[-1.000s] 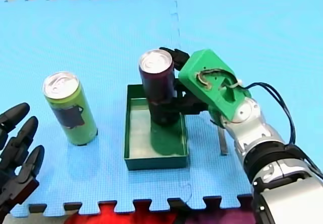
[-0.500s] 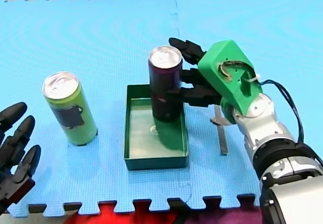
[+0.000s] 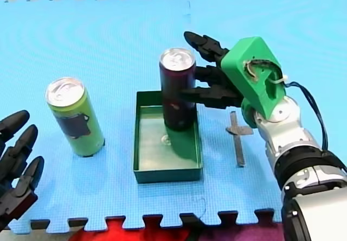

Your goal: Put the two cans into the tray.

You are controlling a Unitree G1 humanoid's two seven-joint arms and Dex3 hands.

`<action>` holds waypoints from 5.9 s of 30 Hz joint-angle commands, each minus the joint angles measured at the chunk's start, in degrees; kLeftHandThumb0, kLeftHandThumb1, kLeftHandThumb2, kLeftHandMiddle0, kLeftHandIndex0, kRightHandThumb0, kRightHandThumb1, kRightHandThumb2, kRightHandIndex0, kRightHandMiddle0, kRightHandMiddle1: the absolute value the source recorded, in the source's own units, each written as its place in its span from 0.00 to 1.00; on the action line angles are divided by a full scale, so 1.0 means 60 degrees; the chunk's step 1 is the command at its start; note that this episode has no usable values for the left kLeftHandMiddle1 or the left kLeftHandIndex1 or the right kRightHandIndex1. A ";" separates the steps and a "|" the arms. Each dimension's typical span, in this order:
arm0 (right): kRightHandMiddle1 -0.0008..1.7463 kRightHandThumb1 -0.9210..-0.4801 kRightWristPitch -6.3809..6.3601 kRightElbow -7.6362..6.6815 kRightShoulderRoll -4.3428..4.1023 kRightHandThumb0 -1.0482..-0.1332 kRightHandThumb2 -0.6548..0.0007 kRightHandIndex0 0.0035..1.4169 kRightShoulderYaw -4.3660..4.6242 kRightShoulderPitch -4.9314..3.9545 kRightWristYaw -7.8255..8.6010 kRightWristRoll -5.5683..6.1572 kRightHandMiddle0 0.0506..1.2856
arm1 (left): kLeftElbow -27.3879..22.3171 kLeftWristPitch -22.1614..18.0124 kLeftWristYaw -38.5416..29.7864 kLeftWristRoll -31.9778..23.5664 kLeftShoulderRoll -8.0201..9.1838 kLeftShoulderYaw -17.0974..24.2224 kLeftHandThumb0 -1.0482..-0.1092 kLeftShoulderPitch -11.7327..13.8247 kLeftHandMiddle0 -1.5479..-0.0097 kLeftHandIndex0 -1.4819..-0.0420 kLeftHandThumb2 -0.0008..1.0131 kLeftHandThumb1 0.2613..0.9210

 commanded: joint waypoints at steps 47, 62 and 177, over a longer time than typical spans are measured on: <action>0.00 0.10 -0.0964 -0.0284 -0.1537 0.16 1.00 0.25 -0.0685 0.0469 0.2490 0.0937 0.04 | -0.0051 0.0103 -0.0116 -0.0144 0.0079 0.0117 0.00 -0.0037 0.83 0.96 0.54 1.00; 0.00 0.11 -0.1216 -0.0461 -0.2165 0.14 1.00 0.25 -0.1003 0.0832 0.2399 0.1152 0.04 | 0.0019 0.0014 -0.0151 -0.0161 0.0106 0.0237 0.00 -0.0048 0.83 0.96 0.54 1.00; 0.00 0.18 -0.0778 -0.0532 -0.1934 0.01 1.00 0.30 -0.1530 0.1986 0.1924 0.1783 0.07 | 0.4479 0.1014 -0.2362 -0.0348 0.1655 0.0268 0.00 -0.3967 0.77 0.99 0.00 0.86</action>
